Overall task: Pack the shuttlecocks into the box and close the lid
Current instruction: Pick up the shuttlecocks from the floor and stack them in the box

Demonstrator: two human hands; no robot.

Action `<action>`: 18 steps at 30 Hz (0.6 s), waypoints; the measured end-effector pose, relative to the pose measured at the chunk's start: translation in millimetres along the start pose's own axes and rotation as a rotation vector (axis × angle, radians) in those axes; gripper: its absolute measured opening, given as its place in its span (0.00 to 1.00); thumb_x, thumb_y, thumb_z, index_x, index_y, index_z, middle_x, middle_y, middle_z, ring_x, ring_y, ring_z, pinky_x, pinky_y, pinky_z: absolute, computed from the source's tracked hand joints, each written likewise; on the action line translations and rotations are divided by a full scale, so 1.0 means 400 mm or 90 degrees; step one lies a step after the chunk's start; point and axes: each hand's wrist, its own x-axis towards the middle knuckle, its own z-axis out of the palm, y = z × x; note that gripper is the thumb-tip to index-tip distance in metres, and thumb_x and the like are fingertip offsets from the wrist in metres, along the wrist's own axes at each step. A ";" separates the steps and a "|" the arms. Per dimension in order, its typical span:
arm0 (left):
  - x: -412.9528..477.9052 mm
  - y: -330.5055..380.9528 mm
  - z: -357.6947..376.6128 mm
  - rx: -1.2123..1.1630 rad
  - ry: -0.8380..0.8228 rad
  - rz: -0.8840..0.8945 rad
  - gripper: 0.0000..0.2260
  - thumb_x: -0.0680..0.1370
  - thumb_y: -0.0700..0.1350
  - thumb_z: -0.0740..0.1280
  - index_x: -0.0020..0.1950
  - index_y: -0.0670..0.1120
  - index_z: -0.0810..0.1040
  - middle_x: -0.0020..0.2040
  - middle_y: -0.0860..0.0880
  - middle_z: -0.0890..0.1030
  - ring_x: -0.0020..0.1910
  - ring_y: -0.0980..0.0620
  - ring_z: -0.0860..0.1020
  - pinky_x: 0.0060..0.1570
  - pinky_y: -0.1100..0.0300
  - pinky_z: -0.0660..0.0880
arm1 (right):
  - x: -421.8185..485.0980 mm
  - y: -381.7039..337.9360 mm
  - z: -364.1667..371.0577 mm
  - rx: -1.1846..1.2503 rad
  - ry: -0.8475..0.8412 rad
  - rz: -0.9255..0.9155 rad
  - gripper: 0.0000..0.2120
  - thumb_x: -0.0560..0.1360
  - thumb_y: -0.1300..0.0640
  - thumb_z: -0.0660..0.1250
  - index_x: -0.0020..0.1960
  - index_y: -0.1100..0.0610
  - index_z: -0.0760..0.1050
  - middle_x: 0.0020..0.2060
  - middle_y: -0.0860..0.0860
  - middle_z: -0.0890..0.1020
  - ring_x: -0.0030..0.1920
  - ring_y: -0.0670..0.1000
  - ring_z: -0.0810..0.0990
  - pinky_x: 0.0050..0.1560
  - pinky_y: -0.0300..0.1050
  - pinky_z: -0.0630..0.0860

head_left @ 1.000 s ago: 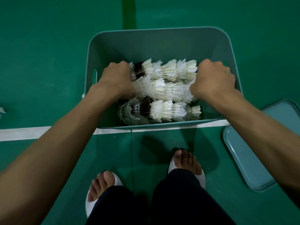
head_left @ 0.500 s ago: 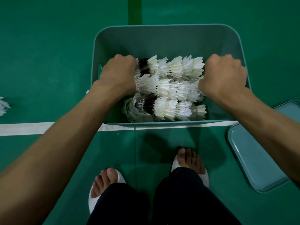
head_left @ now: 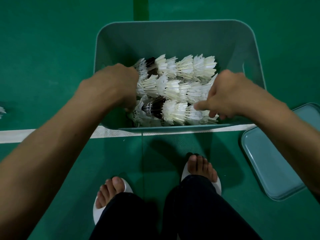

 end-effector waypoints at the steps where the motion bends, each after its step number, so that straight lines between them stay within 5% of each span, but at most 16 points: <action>1: 0.008 -0.001 0.007 -0.004 -0.031 0.006 0.12 0.67 0.41 0.80 0.41 0.43 0.79 0.39 0.44 0.81 0.37 0.44 0.83 0.45 0.45 0.84 | 0.003 -0.007 0.005 0.005 -0.037 -0.007 0.16 0.73 0.46 0.77 0.40 0.59 0.83 0.26 0.49 0.85 0.28 0.48 0.84 0.35 0.42 0.80; 5: 0.036 -0.006 0.042 -0.021 -0.054 0.028 0.13 0.68 0.38 0.75 0.53 0.42 0.82 0.54 0.40 0.81 0.44 0.43 0.82 0.47 0.48 0.82 | 0.023 -0.017 0.026 0.080 -0.068 -0.014 0.08 0.74 0.60 0.75 0.40 0.64 0.84 0.30 0.52 0.86 0.25 0.47 0.82 0.30 0.41 0.80; 7: 0.044 -0.002 0.056 -0.045 -0.027 0.049 0.07 0.70 0.34 0.72 0.46 0.41 0.79 0.47 0.41 0.80 0.43 0.43 0.80 0.42 0.53 0.77 | 0.026 -0.016 0.027 0.125 -0.069 -0.001 0.06 0.74 0.65 0.73 0.40 0.67 0.84 0.31 0.55 0.87 0.25 0.48 0.82 0.29 0.41 0.81; 10: 0.055 0.000 0.075 -0.056 -0.005 0.076 0.12 0.70 0.33 0.72 0.36 0.46 0.72 0.38 0.46 0.75 0.42 0.42 0.78 0.40 0.52 0.73 | 0.027 -0.010 0.031 0.152 -0.078 -0.003 0.04 0.74 0.68 0.73 0.41 0.69 0.84 0.31 0.57 0.87 0.27 0.50 0.84 0.31 0.42 0.82; 14: 0.040 0.000 0.057 -0.062 -0.038 0.100 0.11 0.67 0.39 0.80 0.34 0.46 0.77 0.36 0.47 0.78 0.37 0.48 0.78 0.34 0.57 0.71 | 0.032 0.002 0.034 0.142 -0.050 -0.023 0.03 0.71 0.69 0.74 0.39 0.66 0.85 0.30 0.56 0.86 0.30 0.53 0.87 0.36 0.47 0.85; 18: 0.001 0.005 0.030 -0.067 -0.022 0.122 0.10 0.67 0.44 0.79 0.34 0.44 0.79 0.34 0.46 0.79 0.35 0.49 0.78 0.32 0.57 0.74 | 0.035 0.020 0.031 0.135 -0.016 -0.052 0.07 0.71 0.68 0.75 0.36 0.60 0.85 0.28 0.53 0.86 0.29 0.50 0.86 0.31 0.40 0.81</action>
